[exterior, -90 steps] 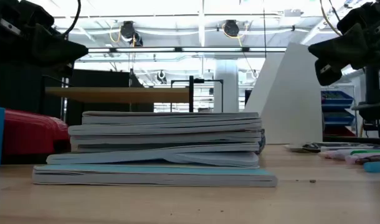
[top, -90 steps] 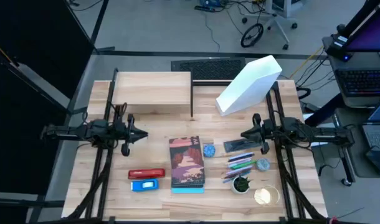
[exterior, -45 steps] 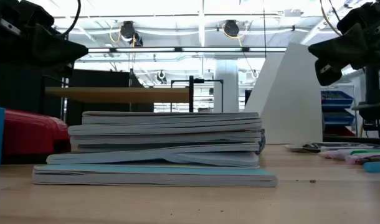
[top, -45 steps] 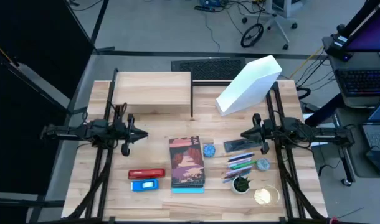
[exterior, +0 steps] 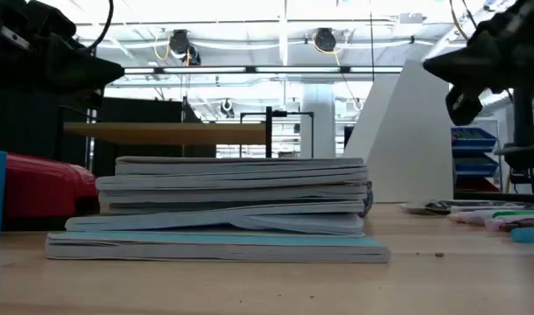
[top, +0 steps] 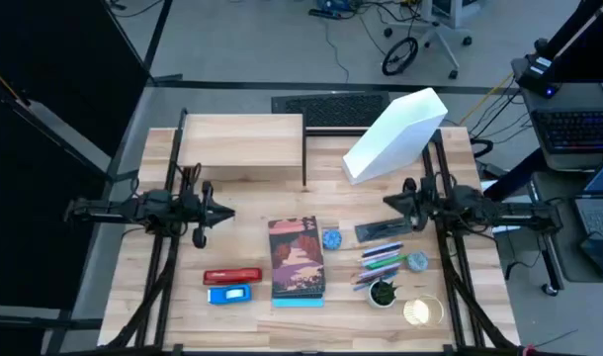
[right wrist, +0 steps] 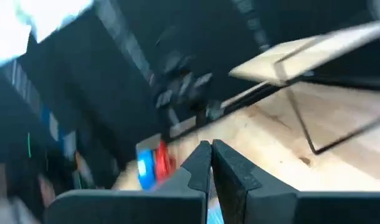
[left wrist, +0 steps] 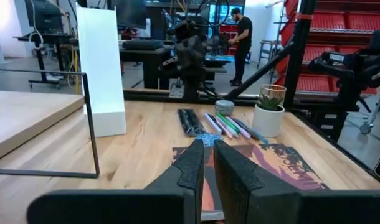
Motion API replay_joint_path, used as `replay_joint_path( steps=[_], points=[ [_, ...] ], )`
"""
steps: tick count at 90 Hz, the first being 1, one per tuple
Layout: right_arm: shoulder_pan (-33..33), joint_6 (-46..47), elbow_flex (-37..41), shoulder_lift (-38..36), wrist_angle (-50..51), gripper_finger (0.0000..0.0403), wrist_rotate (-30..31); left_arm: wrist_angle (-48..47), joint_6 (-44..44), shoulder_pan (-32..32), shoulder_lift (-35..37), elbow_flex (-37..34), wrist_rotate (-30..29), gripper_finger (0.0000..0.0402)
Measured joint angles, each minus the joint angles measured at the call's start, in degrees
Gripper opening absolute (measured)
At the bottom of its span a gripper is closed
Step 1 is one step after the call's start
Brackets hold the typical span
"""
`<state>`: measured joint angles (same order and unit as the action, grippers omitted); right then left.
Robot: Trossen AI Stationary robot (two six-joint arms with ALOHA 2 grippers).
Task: Stock shelves
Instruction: Put the gold pen holder on the shelf
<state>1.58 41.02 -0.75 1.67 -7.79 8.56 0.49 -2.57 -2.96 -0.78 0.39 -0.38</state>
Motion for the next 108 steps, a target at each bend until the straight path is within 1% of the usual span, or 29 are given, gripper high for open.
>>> replay_joint_path(
  steps=[3,7,18,23,34,42,47,51,56,62,66,75,91,101,108],
  points=[
    [0.00,4.36,0.00,0.00,-0.49,0.0000,2.08,0.00,0.00,0.00,-0.02,-0.01,0.00,0.0022],
    [0.00,7.58,0.00,0.01,-0.83,0.0000,4.51,0.00,0.00,-0.01,-0.02,-0.01,-0.01,0.0022],
    [0.00,8.83,0.00,0.00,-0.61,0.0000,11.73,0.00,0.00,-0.02,-0.01,-0.01,0.00,0.0022],
    [0.00,9.17,0.00,0.00,-1.00,0.0000,13.77,0.00,0.00,-0.02,-0.02,-0.01,0.00,0.0022],
    [0.00,9.13,0.00,0.02,-3.15,0.0000,14.01,0.00,0.00,-0.02,-0.02,-0.01,0.00,0.0022],
    [0.00,7.29,0.02,0.02,-8.46,0.0000,13.25,-0.01,0.00,0.00,-0.02,0.00,0.00,0.0022],
    [0.00,4.52,-0.22,0.00,-12.70,0.0000,11.02,-0.02,0.00,-0.02,-0.02,0.01,0.00,0.0022],
    [0.00,2.26,-1.40,0.07,-14.01,0.0000,8.89,-0.02,0.00,-0.02,-0.02,0.00,0.00,0.0022],
    [-0.08,0.33,-3.95,0.29,-13.73,0.0000,6.15,-0.02,0.00,0.00,0.00,0.01,-0.02,0.0022],
    [-0.20,-0.92,-8.24,1.55,-10.13,0.0000,2.49,-0.02,0.00,0.00,-0.02,0.01,-0.02,0.0022],
    [-0.22,-1.24,-11.58,2.98,-6.14,0.0000,-0.32,-0.02,0.00,-0.02,-0.02,0.01,-0.02,0.0022],
    [-0.22,-1.43,-20.76,8.26,6.47,0.0000,-6.49,-0.02,0.00,0.00,-0.02,0.01,-0.04,0.0022],
    [-0.28,-2.67,-36.60,21.92,32.21,0.0000,-17.77,0.05,0.00,0.00,-0.02,-0.01,-0.91,0.0022],
    [-1.99,-2.76,-43.39,29.97,42.84,0.0000,-24.23,0.13,0.00,-0.02,-0.02,0.01,-1.46,0.0022],
    [-4.60,-2.74,-46.68,34.61,47.50,0.0000,-26.99,0.13,0.00,0.00,0.00,-0.01,-1.49,0.0022]
  ],
)
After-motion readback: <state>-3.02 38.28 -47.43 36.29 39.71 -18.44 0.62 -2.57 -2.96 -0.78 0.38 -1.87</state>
